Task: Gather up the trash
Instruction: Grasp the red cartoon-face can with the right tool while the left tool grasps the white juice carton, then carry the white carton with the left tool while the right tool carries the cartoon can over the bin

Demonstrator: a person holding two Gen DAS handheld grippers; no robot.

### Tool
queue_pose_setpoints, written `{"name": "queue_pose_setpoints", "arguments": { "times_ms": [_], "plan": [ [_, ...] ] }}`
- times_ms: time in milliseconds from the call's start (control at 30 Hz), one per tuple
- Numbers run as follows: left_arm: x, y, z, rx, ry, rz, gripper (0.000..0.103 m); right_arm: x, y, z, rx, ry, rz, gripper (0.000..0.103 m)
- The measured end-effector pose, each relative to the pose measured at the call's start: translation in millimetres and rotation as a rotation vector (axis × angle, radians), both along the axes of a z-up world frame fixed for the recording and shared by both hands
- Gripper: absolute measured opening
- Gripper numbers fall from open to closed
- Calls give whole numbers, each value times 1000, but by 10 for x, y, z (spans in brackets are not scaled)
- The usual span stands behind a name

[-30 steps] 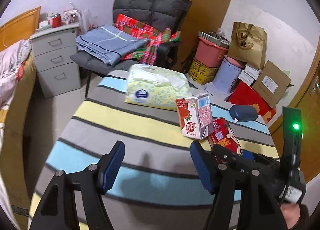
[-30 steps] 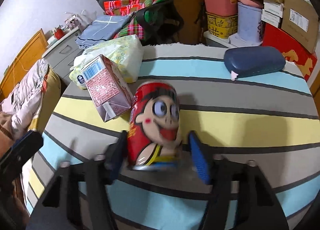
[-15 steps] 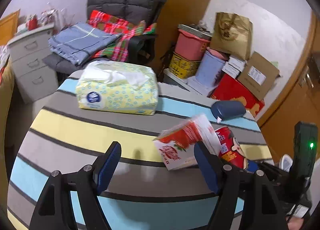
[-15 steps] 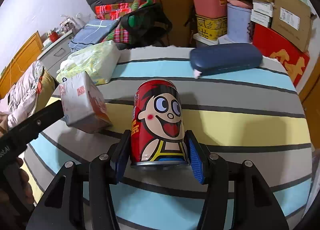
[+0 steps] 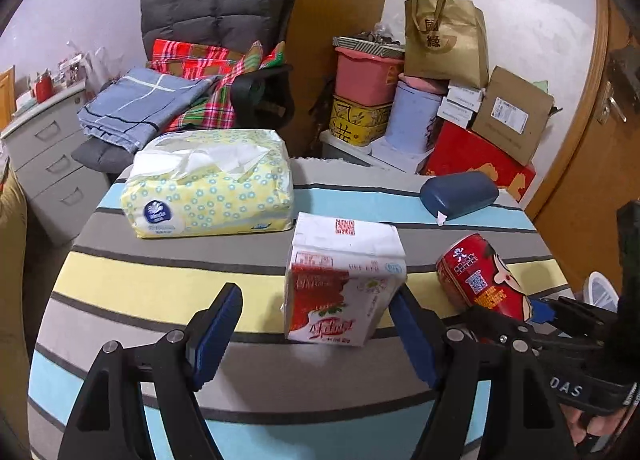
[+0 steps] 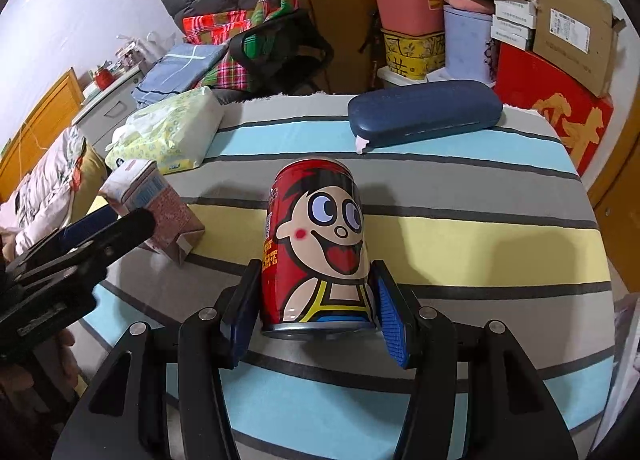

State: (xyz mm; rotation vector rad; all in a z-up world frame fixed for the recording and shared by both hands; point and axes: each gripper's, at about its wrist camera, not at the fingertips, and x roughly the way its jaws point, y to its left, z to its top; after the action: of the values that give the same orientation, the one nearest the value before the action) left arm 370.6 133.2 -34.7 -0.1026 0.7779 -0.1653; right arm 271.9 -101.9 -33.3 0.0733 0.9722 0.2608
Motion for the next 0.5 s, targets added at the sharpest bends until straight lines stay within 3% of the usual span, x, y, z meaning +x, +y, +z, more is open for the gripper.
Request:
{"name": "queue_pose_setpoints", "arguments": {
  "times_ms": [267, 400, 500],
  "plan": [
    [110, -96, -95, 20, 10, -7, 75, -7, -34, -4, -12, -13, 12, 55],
    [101, -122, -97, 19, 9, -17, 55, -26, -28, -6, -20, -19, 12, 55],
    [75, -115, -104, 17, 8, -7, 54, -56, -16, -7, -30, -28, 21, 55]
  ]
}}
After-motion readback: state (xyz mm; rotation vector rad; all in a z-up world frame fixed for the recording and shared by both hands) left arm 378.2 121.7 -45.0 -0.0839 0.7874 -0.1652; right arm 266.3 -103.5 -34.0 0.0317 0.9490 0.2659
